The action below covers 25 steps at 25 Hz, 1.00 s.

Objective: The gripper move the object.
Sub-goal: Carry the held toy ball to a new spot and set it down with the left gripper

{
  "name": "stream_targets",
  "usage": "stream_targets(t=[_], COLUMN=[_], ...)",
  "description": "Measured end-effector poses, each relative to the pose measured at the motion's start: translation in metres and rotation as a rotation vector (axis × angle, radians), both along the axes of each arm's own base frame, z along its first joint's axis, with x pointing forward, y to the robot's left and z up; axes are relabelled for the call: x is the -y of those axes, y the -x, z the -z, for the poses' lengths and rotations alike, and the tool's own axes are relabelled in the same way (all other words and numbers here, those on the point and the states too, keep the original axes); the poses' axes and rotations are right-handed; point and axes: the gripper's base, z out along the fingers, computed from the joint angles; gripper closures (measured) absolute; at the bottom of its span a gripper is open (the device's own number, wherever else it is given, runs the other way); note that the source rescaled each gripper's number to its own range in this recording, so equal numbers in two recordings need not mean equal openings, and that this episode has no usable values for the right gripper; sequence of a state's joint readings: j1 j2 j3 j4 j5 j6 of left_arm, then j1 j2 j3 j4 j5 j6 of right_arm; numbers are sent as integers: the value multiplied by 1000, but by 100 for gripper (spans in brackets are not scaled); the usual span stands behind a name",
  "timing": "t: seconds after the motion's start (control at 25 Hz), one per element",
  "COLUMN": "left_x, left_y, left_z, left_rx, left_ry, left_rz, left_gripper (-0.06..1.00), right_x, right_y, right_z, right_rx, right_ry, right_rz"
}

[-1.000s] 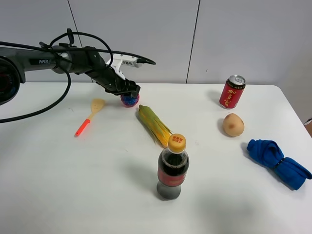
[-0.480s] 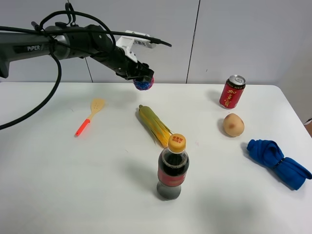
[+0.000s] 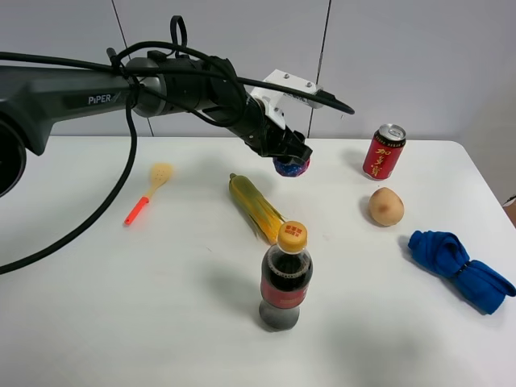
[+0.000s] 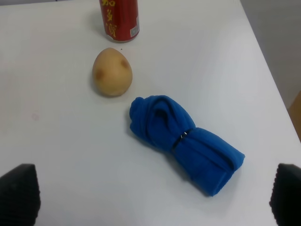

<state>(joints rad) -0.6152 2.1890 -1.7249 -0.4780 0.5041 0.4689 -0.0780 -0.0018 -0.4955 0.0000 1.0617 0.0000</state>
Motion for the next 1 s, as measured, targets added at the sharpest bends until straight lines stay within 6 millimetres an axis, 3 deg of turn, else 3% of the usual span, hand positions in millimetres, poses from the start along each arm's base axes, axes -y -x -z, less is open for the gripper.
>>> stream_targets(t=[0.4,0.76,1.0], left_x=[3,4,4], left_y=[-5,-8,-8], left_z=[49,72,72], left_rx=[-53,-34,-29], left_ry=[-68,-97,-94], left_rz=[24,42,41], left_gripper=[94,94,94], right_x=[0,0,0], right_y=[0,0,0], right_z=[0,0,0], right_rx=[0,0,0], right_ry=[0,0,0], right_rz=[0,0,0])
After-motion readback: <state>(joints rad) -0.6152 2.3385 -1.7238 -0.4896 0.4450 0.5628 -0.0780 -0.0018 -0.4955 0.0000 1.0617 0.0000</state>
